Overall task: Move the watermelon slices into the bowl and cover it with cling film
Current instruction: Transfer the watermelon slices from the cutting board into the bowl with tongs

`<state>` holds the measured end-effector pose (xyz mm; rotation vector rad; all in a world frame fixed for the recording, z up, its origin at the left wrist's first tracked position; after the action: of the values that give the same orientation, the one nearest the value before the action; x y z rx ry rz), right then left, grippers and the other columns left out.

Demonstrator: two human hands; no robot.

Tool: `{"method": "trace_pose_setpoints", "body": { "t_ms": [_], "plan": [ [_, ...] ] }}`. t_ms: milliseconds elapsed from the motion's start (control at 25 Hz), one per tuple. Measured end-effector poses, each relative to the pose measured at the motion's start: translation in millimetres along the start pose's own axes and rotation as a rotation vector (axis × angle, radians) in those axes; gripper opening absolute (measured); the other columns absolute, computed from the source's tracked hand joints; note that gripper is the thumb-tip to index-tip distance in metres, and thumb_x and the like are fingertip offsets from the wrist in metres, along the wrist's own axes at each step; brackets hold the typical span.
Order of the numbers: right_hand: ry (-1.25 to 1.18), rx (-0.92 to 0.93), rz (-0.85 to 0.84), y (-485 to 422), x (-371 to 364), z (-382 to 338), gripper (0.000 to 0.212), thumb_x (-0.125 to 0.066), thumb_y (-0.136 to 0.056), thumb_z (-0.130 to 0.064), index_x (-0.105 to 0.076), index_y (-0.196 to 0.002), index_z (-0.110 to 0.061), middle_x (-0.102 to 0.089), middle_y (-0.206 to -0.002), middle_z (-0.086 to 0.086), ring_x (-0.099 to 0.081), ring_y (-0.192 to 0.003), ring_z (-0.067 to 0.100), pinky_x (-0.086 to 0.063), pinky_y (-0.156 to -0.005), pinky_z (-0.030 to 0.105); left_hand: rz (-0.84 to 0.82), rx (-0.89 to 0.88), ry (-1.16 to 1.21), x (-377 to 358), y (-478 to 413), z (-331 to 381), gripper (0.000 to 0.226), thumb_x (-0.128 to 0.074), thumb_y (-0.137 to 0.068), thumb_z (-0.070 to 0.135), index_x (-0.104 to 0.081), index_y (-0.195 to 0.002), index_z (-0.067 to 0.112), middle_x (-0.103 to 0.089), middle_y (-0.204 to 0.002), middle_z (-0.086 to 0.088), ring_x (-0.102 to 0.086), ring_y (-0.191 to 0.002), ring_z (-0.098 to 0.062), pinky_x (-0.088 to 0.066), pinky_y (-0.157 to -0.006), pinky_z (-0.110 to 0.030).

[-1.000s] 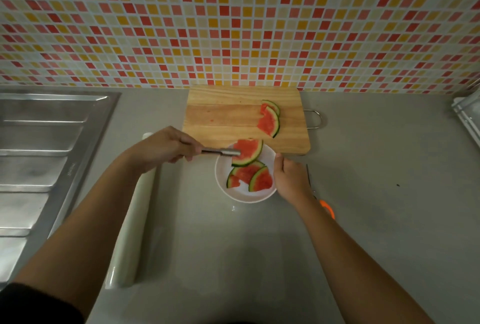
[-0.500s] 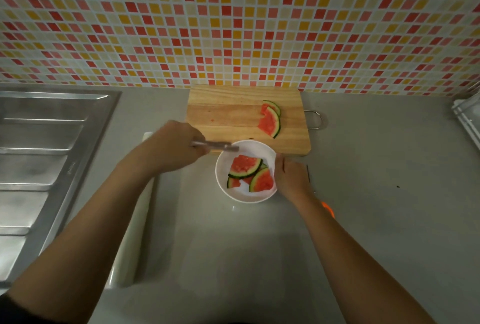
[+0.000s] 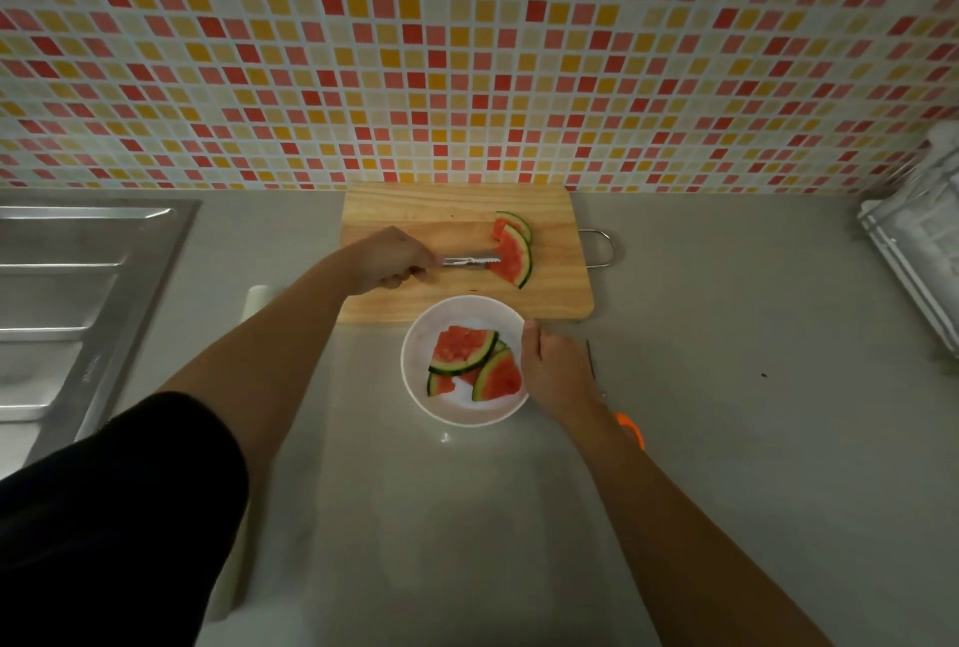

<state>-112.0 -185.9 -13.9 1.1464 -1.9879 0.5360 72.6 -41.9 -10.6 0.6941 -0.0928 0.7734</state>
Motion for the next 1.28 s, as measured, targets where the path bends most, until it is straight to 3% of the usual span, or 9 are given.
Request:
{"method": "trace_pose_setpoints", "body": {
  "t_ms": [240, 440, 560, 640, 760, 880, 1040, 1280],
  "plan": [
    [0.05, 0.007, -0.059, 0, -5, 0, 0.047, -0.028, -0.1, -0.023, -0.064, -0.088, 0.006, -0.067, -0.082, 0.026, -0.061, -0.075, 0.038, -0.03, -0.057, 0.032, -0.042, 0.005, 0.012, -16, -14, 9, 0.019, -0.062, -0.085, 0.011, -0.068, -0.096, -0.003, -0.056, -0.07, -0.007, -0.028, -0.047, -0.01, -0.022, -0.04, -0.018],
    [-0.057, -0.025, -0.016, 2, -1, 1, 0.054, -0.029, -0.099, -0.028, -0.059, -0.067, 0.002, -0.063, -0.066, 0.022, -0.058, -0.063, 0.034, -0.038, -0.057, 0.032, 0.003, -0.066, 0.086, 12, 7, 11, 0.015, -0.06, -0.086, 0.007, -0.07, -0.095, 0.0, -0.055, -0.067, -0.006, -0.031, -0.049, -0.01, -0.024, -0.04, -0.017],
    [-0.05, -0.038, -0.02, 0, -3, 4, 0.054, -0.028, -0.099, -0.03, -0.061, -0.073, 0.004, -0.065, -0.073, 0.024, -0.06, -0.069, 0.035, -0.036, -0.061, 0.03, -0.063, -0.108, 0.065, 33, 36, 15, 0.015, -0.061, -0.087, 0.007, -0.074, -0.079, 0.01, -0.055, -0.061, -0.001, -0.033, -0.045, -0.006, -0.024, -0.039, -0.016],
    [-0.058, -0.04, -0.022, 1, -2, 5, 0.054, -0.028, -0.099, -0.031, -0.061, -0.075, 0.003, -0.066, -0.077, 0.024, -0.061, -0.074, 0.036, -0.035, -0.061, 0.029, -0.145, -0.1, -0.021, 39, 56, 13, 0.023, -0.06, -0.087, 0.009, -0.075, -0.071, 0.015, -0.054, -0.057, 0.002, -0.033, -0.043, -0.005, -0.025, -0.04, -0.015],
    [-0.055, -0.039, -0.015, 3, 0, 4, 0.054, -0.027, -0.099, -0.03, -0.062, -0.075, 0.003, -0.067, -0.079, 0.024, -0.061, -0.077, 0.036, -0.033, -0.063, 0.028, -0.227, -0.058, -0.203, 27, 75, 5, 0.014, -0.063, -0.086, 0.01, -0.077, -0.083, 0.012, -0.056, -0.058, 0.001, -0.035, -0.046, -0.006, -0.028, -0.042, -0.016],
    [-0.032, -0.048, -0.025, 2, -1, 2, 0.055, -0.025, -0.099, -0.03, -0.063, -0.08, 0.004, -0.067, -0.084, 0.025, -0.061, -0.081, 0.037, -0.039, -0.067, 0.032, -0.238, -0.068, -0.405, -2, 77, -1, 0.014, -0.064, -0.085, 0.014, -0.077, -0.088, 0.014, -0.061, -0.062, 0.001, -0.039, -0.052, -0.01, -0.031, -0.046, -0.018],
    [-0.03, -0.029, -0.016, 2, 1, 0, 0.057, -0.026, -0.099, -0.031, -0.063, -0.076, 0.006, -0.067, -0.08, 0.027, -0.062, -0.078, 0.038, -0.035, -0.063, 0.032, -0.244, -0.088, -0.458, -21, 78, 4, 0.015, -0.063, -0.086, 0.024, -0.077, -0.089, 0.021, -0.065, -0.064, 0.007, -0.044, -0.055, -0.009, -0.035, -0.048, -0.016],
    [0.039, -0.032, -0.031, -1, -2, 2, 0.056, -0.026, -0.099, -0.029, -0.064, -0.078, 0.006, -0.067, -0.082, 0.026, -0.063, -0.079, 0.038, -0.032, -0.062, 0.028, -0.147, -0.189, -0.902, -18, 93, 19, 0.03, -0.059, -0.088, 0.037, -0.073, -0.104, 0.017, -0.07, -0.099, 0.002, -0.061, -0.084, -0.012, -0.051, -0.074, -0.024]
  ]
}}
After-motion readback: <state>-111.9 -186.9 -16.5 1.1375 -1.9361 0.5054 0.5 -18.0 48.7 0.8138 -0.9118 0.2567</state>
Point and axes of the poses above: each hand's wrist, its own y-axis away from the middle knuckle, its own x-axis out of the back of the hand, z = x × y, the point moved 8 cm from there along -y, towards the middle knuckle
